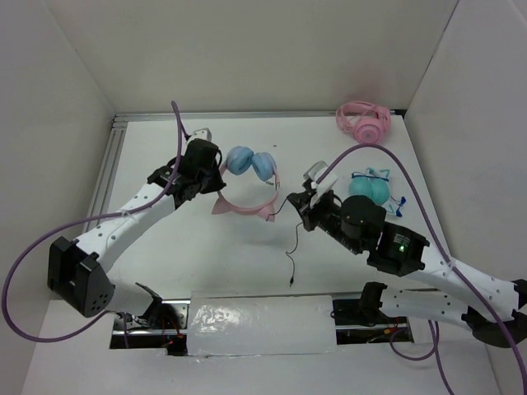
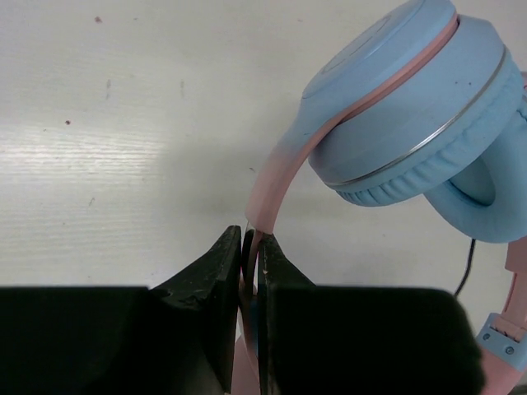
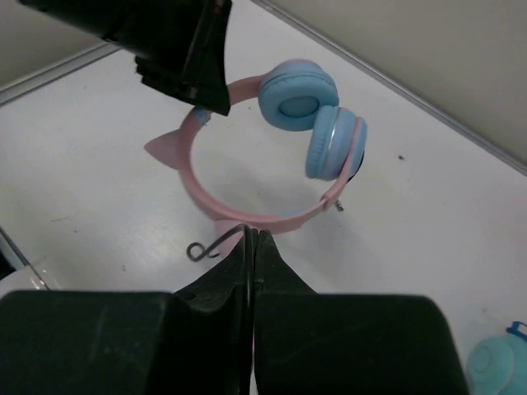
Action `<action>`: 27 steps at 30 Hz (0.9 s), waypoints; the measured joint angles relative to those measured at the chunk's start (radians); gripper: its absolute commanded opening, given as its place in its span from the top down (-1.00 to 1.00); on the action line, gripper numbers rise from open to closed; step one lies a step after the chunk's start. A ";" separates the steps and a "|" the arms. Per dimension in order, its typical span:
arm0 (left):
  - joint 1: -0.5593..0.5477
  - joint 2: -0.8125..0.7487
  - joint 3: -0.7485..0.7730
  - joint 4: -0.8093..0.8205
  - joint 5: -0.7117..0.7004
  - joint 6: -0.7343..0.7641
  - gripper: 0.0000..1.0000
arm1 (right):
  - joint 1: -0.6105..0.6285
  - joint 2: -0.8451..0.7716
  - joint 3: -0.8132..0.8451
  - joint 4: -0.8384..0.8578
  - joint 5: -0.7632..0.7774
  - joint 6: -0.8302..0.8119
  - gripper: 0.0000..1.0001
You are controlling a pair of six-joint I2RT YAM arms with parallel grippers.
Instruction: Wrap the headphones
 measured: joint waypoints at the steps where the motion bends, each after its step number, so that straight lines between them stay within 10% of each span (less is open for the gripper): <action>1: -0.014 -0.021 -0.013 0.019 0.007 0.028 1.00 | -0.032 0.003 0.015 -0.013 -0.027 -0.021 1.00; 27: -0.339 -0.266 -0.250 0.181 0.079 0.237 1.00 | -0.431 0.135 0.076 0.132 -0.208 -0.229 1.00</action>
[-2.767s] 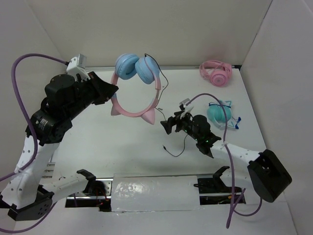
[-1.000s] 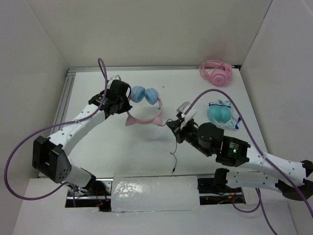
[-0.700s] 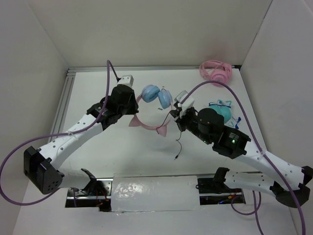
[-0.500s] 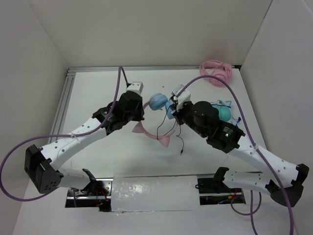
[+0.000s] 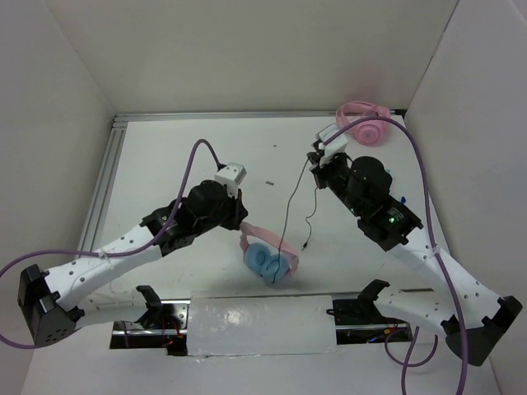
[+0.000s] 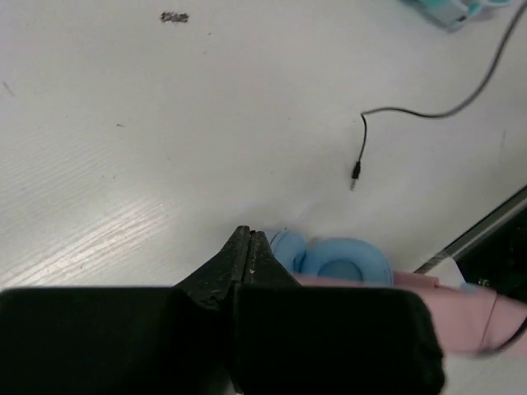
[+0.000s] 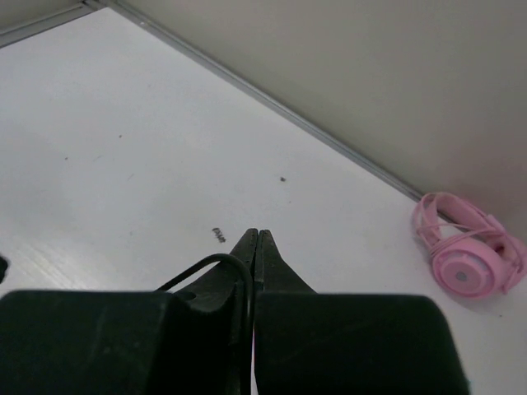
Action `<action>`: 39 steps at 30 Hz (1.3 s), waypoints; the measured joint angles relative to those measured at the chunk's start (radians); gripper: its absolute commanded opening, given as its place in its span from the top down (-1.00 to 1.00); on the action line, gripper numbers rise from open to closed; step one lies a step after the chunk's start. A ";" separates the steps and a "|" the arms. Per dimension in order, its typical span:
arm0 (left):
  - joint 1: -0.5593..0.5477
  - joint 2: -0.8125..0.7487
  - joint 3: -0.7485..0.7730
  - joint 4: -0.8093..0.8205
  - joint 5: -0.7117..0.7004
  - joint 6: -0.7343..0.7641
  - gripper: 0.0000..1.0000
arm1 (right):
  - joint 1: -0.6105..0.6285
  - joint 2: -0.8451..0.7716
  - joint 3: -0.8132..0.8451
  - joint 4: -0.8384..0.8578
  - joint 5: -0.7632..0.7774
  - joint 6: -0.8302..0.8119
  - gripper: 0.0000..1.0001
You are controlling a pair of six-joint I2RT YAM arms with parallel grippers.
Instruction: Wrap the headphones
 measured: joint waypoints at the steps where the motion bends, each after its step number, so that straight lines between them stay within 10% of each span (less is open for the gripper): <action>1: -0.005 -0.020 -0.009 0.010 0.009 0.012 1.00 | -0.019 -0.006 -0.006 0.008 -0.011 -0.003 1.00; 18: -0.014 -0.088 -0.038 0.057 0.082 0.053 1.00 | -0.095 -0.035 -0.130 0.071 -0.177 0.047 1.00; 25: -0.008 0.019 -0.025 0.037 0.087 0.045 -0.49 | -0.095 -0.041 -0.130 0.071 -0.161 0.067 1.00; 39: 0.134 0.420 0.035 0.039 0.232 0.020 -0.63 | -0.105 -0.053 -0.151 0.078 -0.126 0.082 1.00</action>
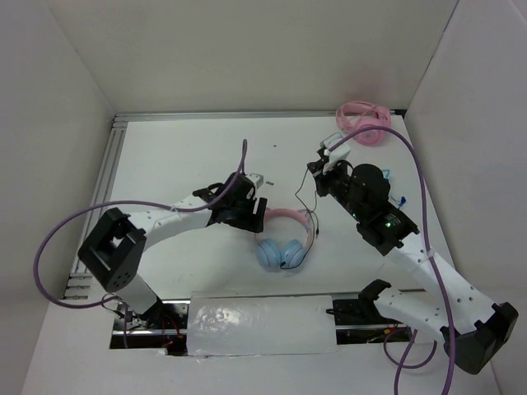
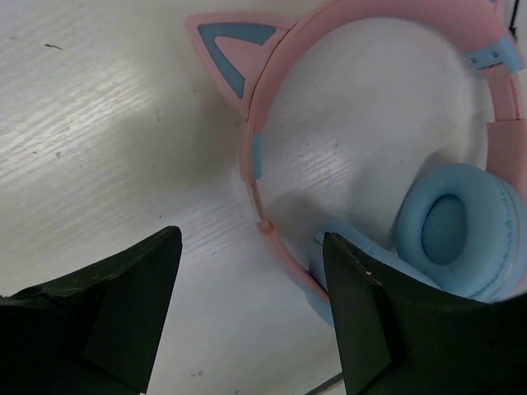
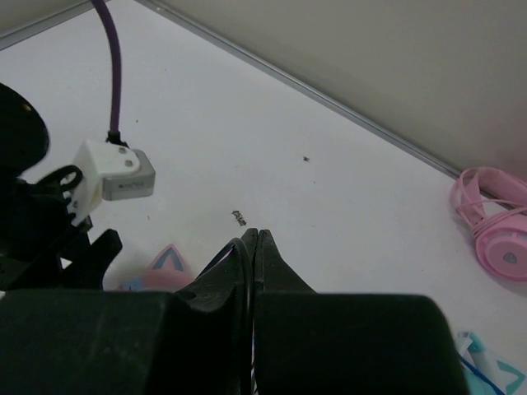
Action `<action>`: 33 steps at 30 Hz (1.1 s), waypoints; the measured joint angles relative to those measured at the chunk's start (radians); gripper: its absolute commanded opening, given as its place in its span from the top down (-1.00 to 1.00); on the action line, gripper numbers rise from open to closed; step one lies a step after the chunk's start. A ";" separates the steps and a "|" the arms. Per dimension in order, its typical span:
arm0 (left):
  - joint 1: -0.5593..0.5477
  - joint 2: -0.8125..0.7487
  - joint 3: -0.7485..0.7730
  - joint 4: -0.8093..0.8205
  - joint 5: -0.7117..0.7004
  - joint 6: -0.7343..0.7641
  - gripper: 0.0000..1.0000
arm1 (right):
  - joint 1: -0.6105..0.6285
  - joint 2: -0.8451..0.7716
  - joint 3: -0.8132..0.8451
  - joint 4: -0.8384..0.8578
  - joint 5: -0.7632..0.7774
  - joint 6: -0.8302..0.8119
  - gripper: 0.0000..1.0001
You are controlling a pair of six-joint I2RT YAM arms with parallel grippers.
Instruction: Wrap the headphones
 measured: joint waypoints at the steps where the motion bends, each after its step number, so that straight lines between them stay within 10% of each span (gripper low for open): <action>1: 0.001 0.033 0.010 0.002 0.013 -0.001 -0.61 | -0.002 0.000 0.000 0.000 0.002 0.001 1.00; 13: 0.005 0.298 0.177 -0.021 0.021 -0.035 0.16 | -0.013 -0.014 -0.001 0.000 0.000 0.018 1.00; 17: 0.007 0.336 0.213 -0.026 0.018 -0.032 0.97 | -0.016 -0.032 -0.002 0.000 -0.023 0.018 1.00; 26: 0.002 0.328 0.214 -0.008 -0.049 -0.039 1.00 | -0.016 -0.082 -0.007 -0.005 -0.100 0.021 1.00; 33: -0.006 -0.011 0.084 0.007 -0.147 0.003 1.00 | -0.016 -0.177 -0.018 -0.008 -0.105 0.040 1.00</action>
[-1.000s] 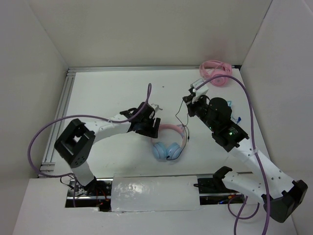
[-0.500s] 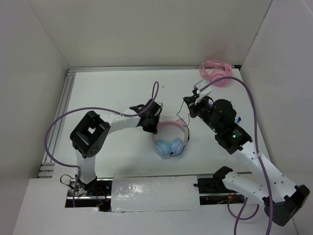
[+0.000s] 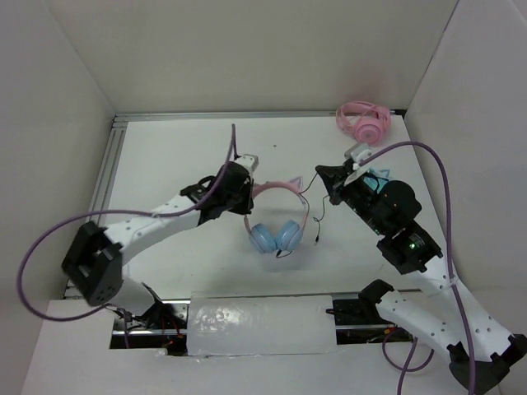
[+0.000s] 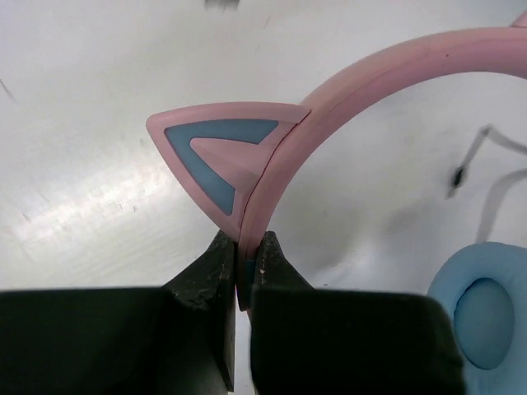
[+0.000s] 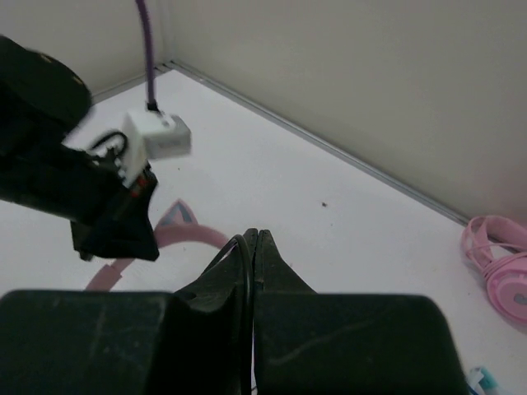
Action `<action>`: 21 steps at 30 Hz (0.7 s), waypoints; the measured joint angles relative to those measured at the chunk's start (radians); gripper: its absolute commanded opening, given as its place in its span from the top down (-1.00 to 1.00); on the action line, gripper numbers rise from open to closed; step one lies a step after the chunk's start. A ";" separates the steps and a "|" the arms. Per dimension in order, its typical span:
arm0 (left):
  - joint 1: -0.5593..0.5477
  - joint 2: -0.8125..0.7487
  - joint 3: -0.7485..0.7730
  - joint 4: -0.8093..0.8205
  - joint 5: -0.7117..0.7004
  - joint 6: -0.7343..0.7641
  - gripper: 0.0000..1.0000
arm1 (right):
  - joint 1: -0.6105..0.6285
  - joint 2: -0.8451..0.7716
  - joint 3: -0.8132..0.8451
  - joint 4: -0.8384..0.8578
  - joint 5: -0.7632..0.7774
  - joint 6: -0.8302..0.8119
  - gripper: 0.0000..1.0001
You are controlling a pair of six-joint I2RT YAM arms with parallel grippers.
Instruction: Wrap the headphones
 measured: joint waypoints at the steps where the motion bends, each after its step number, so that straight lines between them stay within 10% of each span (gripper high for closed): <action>1: -0.003 -0.066 -0.014 0.021 -0.010 0.013 1.00 | 0.000 -0.014 -0.001 0.000 -0.003 0.000 1.00; 8: -0.021 -0.373 -0.058 0.108 -0.056 0.106 1.00 | 0.004 -0.083 -0.027 -0.007 -0.018 0.003 1.00; 21: -0.071 -0.377 -0.165 0.049 -0.084 0.177 1.00 | 0.061 -0.032 0.063 -0.063 -0.012 -0.045 1.00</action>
